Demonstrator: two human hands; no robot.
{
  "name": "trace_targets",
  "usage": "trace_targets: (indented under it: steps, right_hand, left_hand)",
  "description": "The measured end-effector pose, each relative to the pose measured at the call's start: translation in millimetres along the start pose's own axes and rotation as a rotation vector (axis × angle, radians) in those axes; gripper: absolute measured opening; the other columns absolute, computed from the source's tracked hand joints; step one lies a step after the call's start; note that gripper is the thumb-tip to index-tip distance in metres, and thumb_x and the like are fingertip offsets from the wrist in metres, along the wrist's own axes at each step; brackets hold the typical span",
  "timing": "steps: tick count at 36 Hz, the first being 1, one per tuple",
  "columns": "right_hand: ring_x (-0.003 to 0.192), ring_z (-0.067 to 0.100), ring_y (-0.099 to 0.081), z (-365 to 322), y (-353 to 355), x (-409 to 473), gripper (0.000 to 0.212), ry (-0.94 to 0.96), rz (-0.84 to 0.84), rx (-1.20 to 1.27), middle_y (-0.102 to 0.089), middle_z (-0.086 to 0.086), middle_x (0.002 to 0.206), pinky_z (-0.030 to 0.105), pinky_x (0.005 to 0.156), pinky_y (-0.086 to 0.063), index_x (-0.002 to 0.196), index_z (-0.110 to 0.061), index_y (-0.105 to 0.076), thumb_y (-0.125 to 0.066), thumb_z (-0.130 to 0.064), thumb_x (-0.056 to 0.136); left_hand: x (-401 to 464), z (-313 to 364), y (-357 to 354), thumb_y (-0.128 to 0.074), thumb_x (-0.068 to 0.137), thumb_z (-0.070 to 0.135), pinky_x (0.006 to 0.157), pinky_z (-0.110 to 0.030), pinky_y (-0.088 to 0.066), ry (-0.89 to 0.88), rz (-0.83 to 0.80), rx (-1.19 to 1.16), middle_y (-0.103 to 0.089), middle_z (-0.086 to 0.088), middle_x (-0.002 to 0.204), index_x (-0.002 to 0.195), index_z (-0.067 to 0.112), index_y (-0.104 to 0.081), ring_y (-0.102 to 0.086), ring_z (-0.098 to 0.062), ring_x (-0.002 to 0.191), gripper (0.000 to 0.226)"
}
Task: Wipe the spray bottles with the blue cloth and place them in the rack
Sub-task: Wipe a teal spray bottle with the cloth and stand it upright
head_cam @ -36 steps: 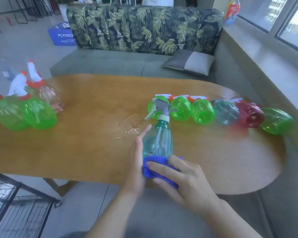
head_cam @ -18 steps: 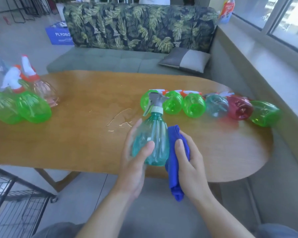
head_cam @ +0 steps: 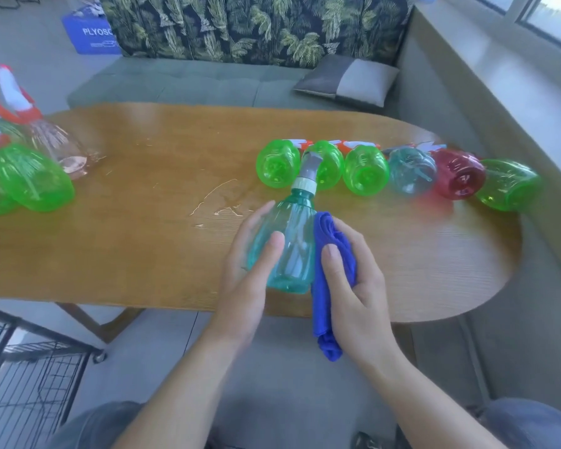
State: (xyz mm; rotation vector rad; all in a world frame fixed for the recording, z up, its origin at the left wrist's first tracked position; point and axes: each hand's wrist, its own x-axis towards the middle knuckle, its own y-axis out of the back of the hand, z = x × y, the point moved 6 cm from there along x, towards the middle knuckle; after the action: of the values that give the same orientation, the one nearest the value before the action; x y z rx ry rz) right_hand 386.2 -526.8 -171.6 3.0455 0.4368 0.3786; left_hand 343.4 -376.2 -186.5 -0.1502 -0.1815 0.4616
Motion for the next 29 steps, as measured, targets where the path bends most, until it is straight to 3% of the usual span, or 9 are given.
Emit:
trace_targets:
  steps: [3,6,10,12,14,17,21,26,29]
  right_hand:
    - [0.120,0.006,-0.064,-7,2,8,0.030,0.051,-0.054,-0.075,-0.070,-0.022,0.124,0.018,0.098,-0.047,0.134,-0.032,-0.063,-0.054,-0.024,0.106]
    - [0.119,0.003,-0.065,-15,11,18,0.029,0.104,-0.036,-0.133,-0.072,-0.023,0.122,0.016,0.097,-0.046,0.131,-0.031,-0.067,-0.057,-0.019,0.106]
    - [0.108,0.007,-0.067,-25,28,32,0.029,0.260,0.105,-0.263,-0.072,-0.013,0.112,0.025,0.094,-0.051,0.134,-0.033,-0.065,-0.058,-0.028,0.106]
    - [0.095,0.015,-0.066,-26,28,35,0.031,0.312,0.101,-0.367,-0.071,0.000,0.100,0.029,0.086,-0.052,0.134,-0.031,-0.067,-0.055,-0.038,0.106]
    - [0.081,0.015,-0.061,-25,23,35,0.035,0.323,0.083,-0.456,-0.061,0.001,0.088,0.032,0.077,-0.051,0.134,-0.032,-0.069,-0.053,-0.045,0.105]
    - [0.071,0.011,-0.051,-25,9,24,0.034,0.388,0.040,-0.523,-0.046,-0.006,0.082,0.029,0.067,-0.047,0.131,-0.032,-0.072,-0.055,-0.044,0.104]
    - [0.068,0.008,-0.038,-25,-15,-4,0.030,0.582,-0.104,-0.588,-0.036,-0.009,0.086,0.025,0.060,-0.041,0.127,-0.027,-0.074,-0.059,-0.038,0.104]
    - [0.073,0.007,-0.030,-19,-27,-25,0.030,0.752,-0.308,-0.636,-0.044,-0.005,0.086,0.029,0.051,-0.042,0.126,-0.027,-0.075,-0.057,-0.041,0.107]
    - [0.071,0.009,-0.040,-25,-15,-21,0.031,0.760,-0.273,-0.577,-0.047,-0.004,0.086,0.023,0.057,-0.041,0.128,-0.025,-0.074,-0.056,-0.039,0.108]
  left_hand:
    - [1,-3,1,-0.066,0.096,0.053,0.123,-0.065,-0.038,-0.007,-0.001,0.006,-0.057,0.004,0.159,0.145,0.048,-0.062,-0.049,-0.027,0.151,0.049]
    - [0,-6,-1,-0.062,0.097,0.055,0.124,-0.065,-0.037,0.004,0.002,0.000,-0.054,0.006,0.162,0.148,0.051,-0.059,-0.047,-0.026,0.154,0.051]
    - [-4,-3,-12,-0.056,0.104,0.049,0.127,-0.054,-0.037,-0.033,-0.051,0.036,-0.055,0.013,0.160,0.148,0.049,-0.060,-0.046,-0.015,0.154,0.045]
    - [-7,-1,-19,-0.051,0.109,0.039,0.127,-0.044,-0.039,-0.054,-0.074,0.068,-0.057,0.016,0.158,0.149,0.040,-0.059,-0.047,-0.008,0.152,0.041]
    - [-9,-2,-23,-0.047,0.109,0.033,0.126,-0.039,-0.040,-0.049,-0.074,0.070,-0.059,0.014,0.156,0.151,0.030,-0.057,-0.049,-0.007,0.150,0.043]
    - [-10,-7,-17,-0.049,0.110,0.042,0.128,-0.050,-0.037,-0.019,-0.020,0.040,-0.061,0.010,0.156,0.150,0.030,-0.061,-0.049,-0.013,0.151,0.044]
    - [-8,-12,3,-0.046,0.110,0.046,0.125,-0.063,-0.036,0.039,0.041,0.032,-0.058,0.000,0.159,0.148,0.046,-0.061,-0.051,-0.026,0.151,0.042]
    - [-6,-7,16,-0.051,0.104,0.059,0.124,-0.066,-0.035,0.049,0.009,-0.073,-0.049,0.004,0.166,0.152,0.045,-0.057,-0.044,-0.028,0.155,0.050]
    - [-6,-4,14,-0.049,0.107,0.057,0.122,-0.065,-0.038,0.036,0.018,-0.089,-0.051,0.003,0.165,0.150,0.047,-0.059,-0.048,-0.029,0.153,0.046]
